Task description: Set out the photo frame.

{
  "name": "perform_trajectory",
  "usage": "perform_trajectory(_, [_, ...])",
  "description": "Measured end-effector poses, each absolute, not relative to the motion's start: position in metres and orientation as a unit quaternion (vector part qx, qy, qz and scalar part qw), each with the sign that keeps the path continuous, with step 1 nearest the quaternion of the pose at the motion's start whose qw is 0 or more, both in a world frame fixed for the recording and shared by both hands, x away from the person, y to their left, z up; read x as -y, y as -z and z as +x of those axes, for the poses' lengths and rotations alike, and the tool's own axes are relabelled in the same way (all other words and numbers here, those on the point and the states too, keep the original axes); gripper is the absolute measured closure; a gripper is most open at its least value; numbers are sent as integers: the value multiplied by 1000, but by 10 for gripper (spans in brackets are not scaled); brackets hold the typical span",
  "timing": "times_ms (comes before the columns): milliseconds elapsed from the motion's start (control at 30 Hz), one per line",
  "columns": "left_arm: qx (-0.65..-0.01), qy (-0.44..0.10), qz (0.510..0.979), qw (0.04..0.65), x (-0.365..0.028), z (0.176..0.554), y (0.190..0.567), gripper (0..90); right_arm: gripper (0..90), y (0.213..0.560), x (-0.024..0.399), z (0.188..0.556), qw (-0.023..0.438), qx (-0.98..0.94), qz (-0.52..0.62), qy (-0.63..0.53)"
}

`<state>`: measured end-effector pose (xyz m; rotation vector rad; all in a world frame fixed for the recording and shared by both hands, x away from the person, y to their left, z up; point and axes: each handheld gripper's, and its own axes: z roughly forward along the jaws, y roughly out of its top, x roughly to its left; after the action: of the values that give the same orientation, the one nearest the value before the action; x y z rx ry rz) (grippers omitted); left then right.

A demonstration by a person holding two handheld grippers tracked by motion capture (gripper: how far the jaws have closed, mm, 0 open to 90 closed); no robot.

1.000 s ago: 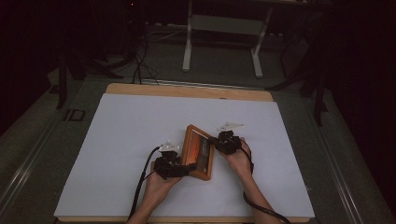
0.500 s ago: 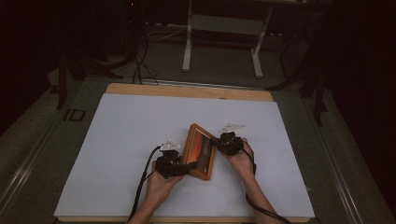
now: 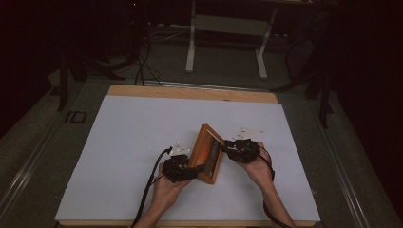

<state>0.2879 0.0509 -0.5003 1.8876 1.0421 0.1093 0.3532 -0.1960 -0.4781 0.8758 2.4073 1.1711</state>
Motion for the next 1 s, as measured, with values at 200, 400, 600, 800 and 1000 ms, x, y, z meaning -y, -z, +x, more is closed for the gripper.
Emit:
perform_trajectory(200, [-404, -63, 779, 476, -37, 282, 495, 608, 672, 463, 204, 341, 173, -842, 297, -416])
perform_trajectory(400, [-383, -73, 786, 479, -25, 277, 491, 660, 661, 442, 213, 323, 191, -836, 276, -433])
perform_trajectory(600, [-336, -101, 804, 480, -7, 268, 488, 689, 663, 425, 221, 309, 194, -834, 260, -447])
perform_trajectory(800, [-290, -121, 817, 484, 0, 261, 488, 686, 662, 427, 224, 305, 181, -843, 248, -442])
perform_trajectory(1000, [-294, -88, 812, 496, -3, 264, 498, 617, 643, 431, 229, 304, 166, -846, 245, -443])
